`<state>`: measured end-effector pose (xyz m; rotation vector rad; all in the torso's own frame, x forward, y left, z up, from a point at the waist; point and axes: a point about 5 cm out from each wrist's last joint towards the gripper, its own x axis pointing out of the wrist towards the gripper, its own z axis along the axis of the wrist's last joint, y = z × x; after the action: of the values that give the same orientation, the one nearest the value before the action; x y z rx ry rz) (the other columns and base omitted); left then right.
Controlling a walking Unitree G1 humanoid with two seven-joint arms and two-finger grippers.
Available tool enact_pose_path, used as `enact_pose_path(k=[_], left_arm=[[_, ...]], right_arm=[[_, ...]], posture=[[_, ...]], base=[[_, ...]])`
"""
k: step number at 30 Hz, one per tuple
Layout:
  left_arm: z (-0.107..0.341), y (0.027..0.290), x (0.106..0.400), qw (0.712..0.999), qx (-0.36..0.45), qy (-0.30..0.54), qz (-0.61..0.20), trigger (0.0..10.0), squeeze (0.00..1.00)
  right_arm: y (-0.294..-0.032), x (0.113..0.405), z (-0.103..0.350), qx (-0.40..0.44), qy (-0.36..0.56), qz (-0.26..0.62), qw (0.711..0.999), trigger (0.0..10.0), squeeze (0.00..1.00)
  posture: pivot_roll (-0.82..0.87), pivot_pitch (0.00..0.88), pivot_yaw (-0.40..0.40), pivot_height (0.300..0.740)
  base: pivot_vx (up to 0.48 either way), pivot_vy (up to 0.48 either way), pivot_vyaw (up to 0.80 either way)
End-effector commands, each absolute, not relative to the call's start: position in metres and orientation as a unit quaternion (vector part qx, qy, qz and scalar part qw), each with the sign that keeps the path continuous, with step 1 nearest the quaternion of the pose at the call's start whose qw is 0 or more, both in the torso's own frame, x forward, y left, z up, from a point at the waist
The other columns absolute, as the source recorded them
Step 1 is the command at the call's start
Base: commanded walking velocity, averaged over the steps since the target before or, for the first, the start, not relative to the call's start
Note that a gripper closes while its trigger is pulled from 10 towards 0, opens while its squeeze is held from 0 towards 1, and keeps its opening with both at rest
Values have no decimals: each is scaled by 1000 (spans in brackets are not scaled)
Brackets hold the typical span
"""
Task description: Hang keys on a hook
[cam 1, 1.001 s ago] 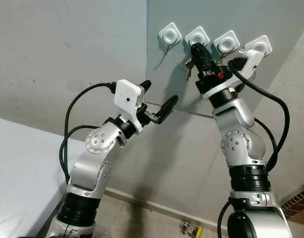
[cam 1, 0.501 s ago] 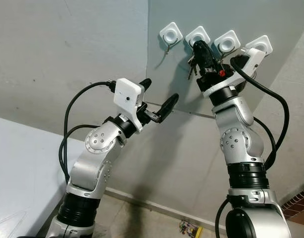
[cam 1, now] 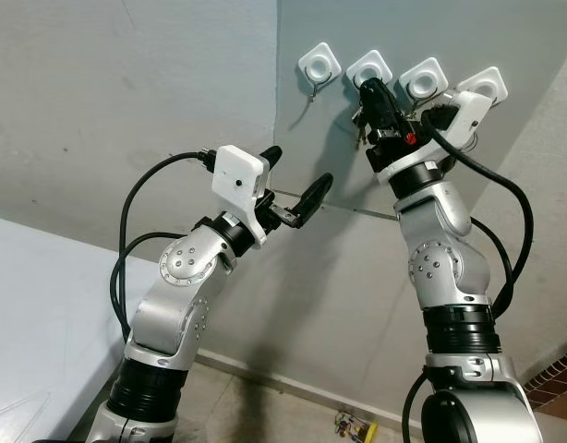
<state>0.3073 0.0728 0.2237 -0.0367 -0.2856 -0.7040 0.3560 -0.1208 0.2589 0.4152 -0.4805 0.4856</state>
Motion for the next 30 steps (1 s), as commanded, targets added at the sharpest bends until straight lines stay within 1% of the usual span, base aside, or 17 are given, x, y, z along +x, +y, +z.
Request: enact_pose_path(k=[1, 19, 22, 24, 25, 26, 30], left_arm=[[232, 71, 307, 926, -11, -153, -345, 10000, 0], [234, 72, 307, 926, -12, -154, -344, 10000, 0], [234, 72, 307, 926, -12, -154, -344, 10000, 0], [234, 72, 307, 926, -12, -155, -343, 10000, 0], [234, 72, 307, 926, -12, -155, -343, 10000, 0], [234, 72, 307, 926, -12, -155, -343, 10000, 0], [234, 72, 307, 927, -12, -154, -343, 10000, 0]], right_arm=[[-126, 358, 246, 202, -208, 215, 932, 10000, 0], [-125, 358, 243, 199, -213, 190, 937, 10000, 0], [-124, 358, 242, 218, -214, 184, 934, 10000, 0], [-122, 358, 240, 271, -209, 183, 922, 10000, 0], [-122, 358, 240, 271, -209, 183, 922, 10000, 0], [-121, 357, 240, 301, -207, 188, 912, 10000, 0], [-120, 356, 240, 335, -207, 187, 900, 10000, 0]], posture=[[7, 0, -23, 740], [12, 0, -24, 740], [12, 0, -24, 740], [16, 0, -24, 740], [16, 0, -24, 740], [16, 0, -24, 740], [16, 0, -24, 740]], base=[[0, 0, 0], [0, 0, 0], [0, 0, 0], [0, 0, 0], [0, 0, 0], [0, 0, 0], [0, 0, 0]])
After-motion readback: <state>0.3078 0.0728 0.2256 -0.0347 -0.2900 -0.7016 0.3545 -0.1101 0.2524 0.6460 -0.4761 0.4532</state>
